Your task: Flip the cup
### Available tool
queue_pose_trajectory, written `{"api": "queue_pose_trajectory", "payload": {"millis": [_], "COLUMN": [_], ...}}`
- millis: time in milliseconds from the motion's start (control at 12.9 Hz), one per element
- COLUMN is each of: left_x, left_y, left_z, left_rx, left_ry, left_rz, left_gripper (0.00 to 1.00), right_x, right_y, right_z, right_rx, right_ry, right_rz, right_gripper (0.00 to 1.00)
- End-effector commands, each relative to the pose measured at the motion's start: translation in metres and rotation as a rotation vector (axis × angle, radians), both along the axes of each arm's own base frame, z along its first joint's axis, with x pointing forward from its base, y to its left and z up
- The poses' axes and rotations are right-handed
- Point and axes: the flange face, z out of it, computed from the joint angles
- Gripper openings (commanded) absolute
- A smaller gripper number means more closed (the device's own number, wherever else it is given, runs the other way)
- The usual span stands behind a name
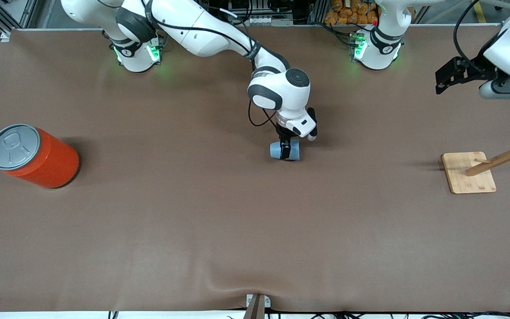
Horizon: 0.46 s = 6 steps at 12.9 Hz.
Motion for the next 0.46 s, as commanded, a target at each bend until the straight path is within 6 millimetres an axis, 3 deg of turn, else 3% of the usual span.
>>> {"api": "queue_pose_trajectory", "payload": {"millis": [0, 386], "left_x": [0.009, 0.028], "left_y": [-0.008, -0.026], "left_z": [-0.007, -0.053], "left_rx": [-0.028, -0.127], "left_ry": [-0.01, 0.061], "left_rz": [-0.009, -0.023], "left_gripper": [1.0, 1.0], "right_x": [0.004, 0.002], "right_y": [0.001, 0.001], "right_z": [-0.001, 0.01], "right_rx": [0.005, 0.006], "right_ry": [-0.024, -0.025], "right_rz": [-0.009, -0.012], "right_gripper": [1.0, 1.0]}}
